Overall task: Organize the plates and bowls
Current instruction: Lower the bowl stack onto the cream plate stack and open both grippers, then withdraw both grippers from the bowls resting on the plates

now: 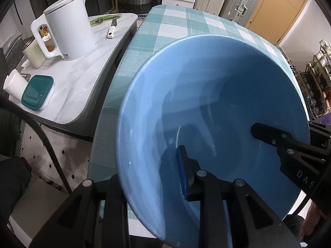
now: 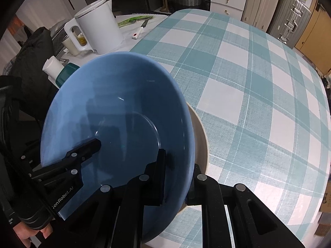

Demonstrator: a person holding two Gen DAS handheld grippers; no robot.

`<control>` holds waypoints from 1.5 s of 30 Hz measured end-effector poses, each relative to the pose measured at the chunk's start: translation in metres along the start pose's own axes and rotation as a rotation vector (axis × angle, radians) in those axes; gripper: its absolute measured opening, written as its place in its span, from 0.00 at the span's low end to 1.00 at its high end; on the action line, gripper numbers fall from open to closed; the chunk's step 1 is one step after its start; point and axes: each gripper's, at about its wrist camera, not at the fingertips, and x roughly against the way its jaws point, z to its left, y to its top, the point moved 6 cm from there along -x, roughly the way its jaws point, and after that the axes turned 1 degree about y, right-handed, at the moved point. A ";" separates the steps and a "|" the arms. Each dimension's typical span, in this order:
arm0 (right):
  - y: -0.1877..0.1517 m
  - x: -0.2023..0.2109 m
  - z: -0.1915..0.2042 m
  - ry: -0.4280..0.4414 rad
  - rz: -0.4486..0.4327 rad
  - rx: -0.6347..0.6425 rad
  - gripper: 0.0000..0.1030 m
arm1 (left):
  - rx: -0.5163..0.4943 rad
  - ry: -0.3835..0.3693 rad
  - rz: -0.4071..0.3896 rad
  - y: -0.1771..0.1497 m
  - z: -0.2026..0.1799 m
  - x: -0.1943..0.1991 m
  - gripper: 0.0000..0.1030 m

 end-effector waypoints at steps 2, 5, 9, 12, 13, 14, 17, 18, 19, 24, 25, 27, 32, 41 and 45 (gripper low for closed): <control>0.000 0.000 0.000 -0.001 -0.005 0.005 0.13 | -0.001 0.000 0.004 -0.001 -0.001 -0.001 0.25; -0.001 0.001 0.001 -0.013 -0.013 0.022 0.13 | -0.009 0.003 0.001 -0.001 -0.002 -0.002 0.26; 0.000 0.001 -0.001 -0.001 -0.019 0.004 0.13 | -0.002 -0.001 0.008 0.000 -0.002 -0.002 0.26; 0.001 0.003 -0.004 0.017 -0.017 -0.016 0.14 | 0.008 0.000 0.022 0.001 -0.002 -0.002 0.26; 0.001 0.003 -0.004 0.014 -0.020 -0.018 0.14 | 0.011 -0.002 0.025 0.001 -0.002 -0.001 0.26; 0.002 0.006 -0.005 0.013 -0.028 -0.019 0.14 | 0.016 -0.003 0.026 0.001 -0.002 0.000 0.27; 0.004 0.014 -0.009 -0.012 -0.054 -0.014 0.15 | 0.010 0.016 0.014 0.002 -0.002 0.006 0.30; 0.005 0.016 -0.009 -0.013 -0.057 -0.014 0.16 | 0.011 0.006 0.008 0.003 -0.003 0.008 0.30; 0.005 0.019 -0.010 -0.007 -0.068 -0.015 0.16 | 0.015 0.003 0.004 0.003 -0.002 0.010 0.31; 0.006 0.030 -0.010 -0.017 -0.108 -0.004 0.19 | 0.007 0.027 -0.056 0.009 0.002 0.028 0.40; 0.006 0.032 -0.010 -0.027 -0.119 0.000 0.20 | 0.002 0.036 -0.067 0.011 0.003 0.032 0.41; 0.006 0.036 -0.011 -0.059 -0.140 0.005 0.25 | 0.006 0.029 -0.091 0.014 0.003 0.042 0.42; 0.005 0.060 -0.009 -0.123 -0.240 0.058 0.28 | 0.009 0.029 -0.155 0.017 0.003 0.063 0.48; -0.029 0.116 -0.007 -0.072 -0.493 0.090 0.70 | 0.067 0.007 -0.413 0.002 0.003 0.114 0.58; -0.057 0.123 -0.012 -0.054 -0.543 0.086 0.75 | 0.037 0.019 -0.527 -0.020 -0.008 0.129 0.88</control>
